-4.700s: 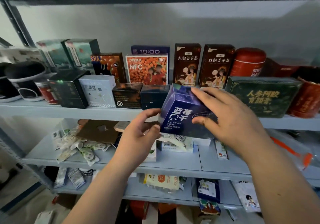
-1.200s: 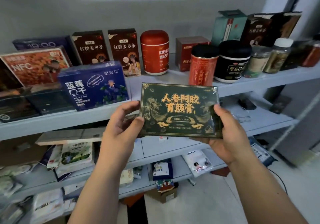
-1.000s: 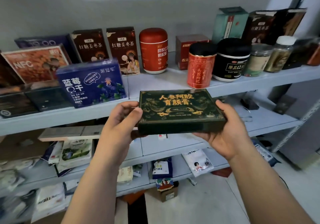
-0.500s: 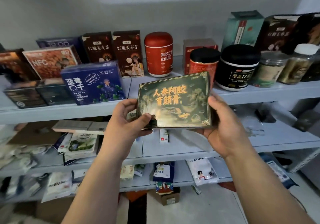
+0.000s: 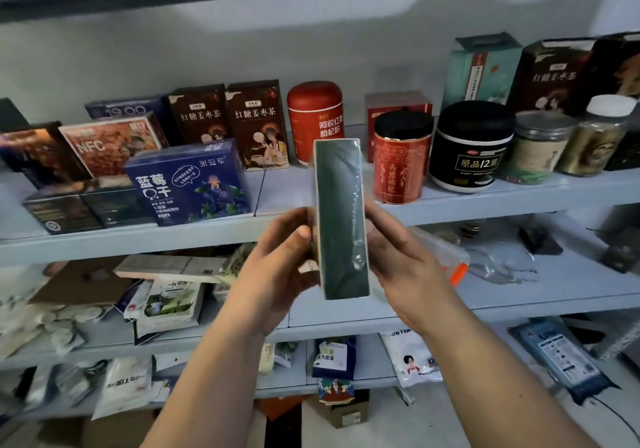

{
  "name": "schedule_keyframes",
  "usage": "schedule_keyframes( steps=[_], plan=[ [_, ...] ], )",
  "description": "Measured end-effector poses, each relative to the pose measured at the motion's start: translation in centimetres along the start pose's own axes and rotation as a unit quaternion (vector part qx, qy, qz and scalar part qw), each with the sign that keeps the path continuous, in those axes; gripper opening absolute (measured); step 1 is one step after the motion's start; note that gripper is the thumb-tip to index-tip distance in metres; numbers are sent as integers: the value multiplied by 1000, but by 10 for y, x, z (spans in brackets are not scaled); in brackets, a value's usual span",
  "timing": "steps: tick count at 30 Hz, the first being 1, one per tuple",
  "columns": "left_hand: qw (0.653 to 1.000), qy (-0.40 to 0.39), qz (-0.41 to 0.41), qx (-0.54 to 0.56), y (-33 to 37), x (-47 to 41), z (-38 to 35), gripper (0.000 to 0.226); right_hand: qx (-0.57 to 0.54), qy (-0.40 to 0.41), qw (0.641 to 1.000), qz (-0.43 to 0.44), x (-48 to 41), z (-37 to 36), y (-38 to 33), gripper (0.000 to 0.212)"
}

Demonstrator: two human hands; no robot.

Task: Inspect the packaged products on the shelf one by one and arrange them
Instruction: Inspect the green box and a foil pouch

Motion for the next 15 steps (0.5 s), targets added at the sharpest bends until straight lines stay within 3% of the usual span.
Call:
schedule_keyframes(
  steps=[3,6,11,15],
  plan=[
    [994,-88,51,49,-12,10,-21,87,4,12,1000,-29,-4,4,19,89],
    [994,-79,54,57,-11,17,-21,101,-48,37,996,-61,-5,13,35,117],
    [977,-154,64,133,-2,25,-9,76,-92,81,986,-117,0,26,49,90],
    [954,-232,82,170,-4,26,1,69,-92,95,981,-141,3,35,55,61]
  ],
)
Point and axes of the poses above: each hand's wrist, its own x-axis away from the middle knuckle, its own z-axis out of the back of the hand, y = z × x, the point moved 9 cm from there along -x, towards the middle knuckle, and after that the axes turned 1 degree about z, right-handed, at the moved point
